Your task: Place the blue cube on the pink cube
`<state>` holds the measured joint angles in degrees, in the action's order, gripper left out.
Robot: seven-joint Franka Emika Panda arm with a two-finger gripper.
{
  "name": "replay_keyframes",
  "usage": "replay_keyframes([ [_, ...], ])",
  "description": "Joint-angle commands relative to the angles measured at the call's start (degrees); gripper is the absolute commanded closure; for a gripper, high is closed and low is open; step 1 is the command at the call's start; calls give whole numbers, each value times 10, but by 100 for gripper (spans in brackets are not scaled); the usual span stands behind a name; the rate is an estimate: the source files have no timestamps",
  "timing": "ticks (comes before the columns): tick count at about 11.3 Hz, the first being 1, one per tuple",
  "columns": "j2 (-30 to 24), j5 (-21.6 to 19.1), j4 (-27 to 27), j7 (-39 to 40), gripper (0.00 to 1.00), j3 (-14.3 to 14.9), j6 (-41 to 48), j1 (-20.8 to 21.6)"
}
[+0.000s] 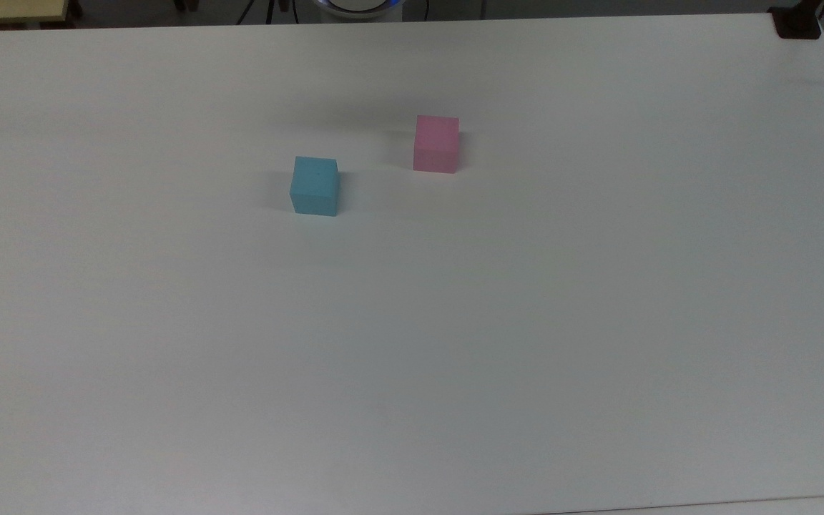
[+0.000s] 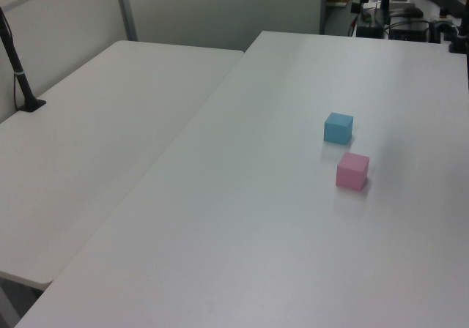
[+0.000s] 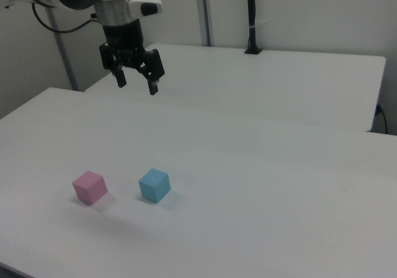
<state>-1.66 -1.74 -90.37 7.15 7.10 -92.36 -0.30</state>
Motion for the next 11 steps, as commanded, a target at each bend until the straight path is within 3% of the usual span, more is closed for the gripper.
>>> replay_keyframes([
  [1,-8,5,-12,-9,0,5,7,9],
  [4,-5,21,-30,10,0,-10,7,10],
  [6,-4,25,-90,5,0,-16,-8,10],
  [11,28,37,-218,-13,0,-25,-166,27],
])
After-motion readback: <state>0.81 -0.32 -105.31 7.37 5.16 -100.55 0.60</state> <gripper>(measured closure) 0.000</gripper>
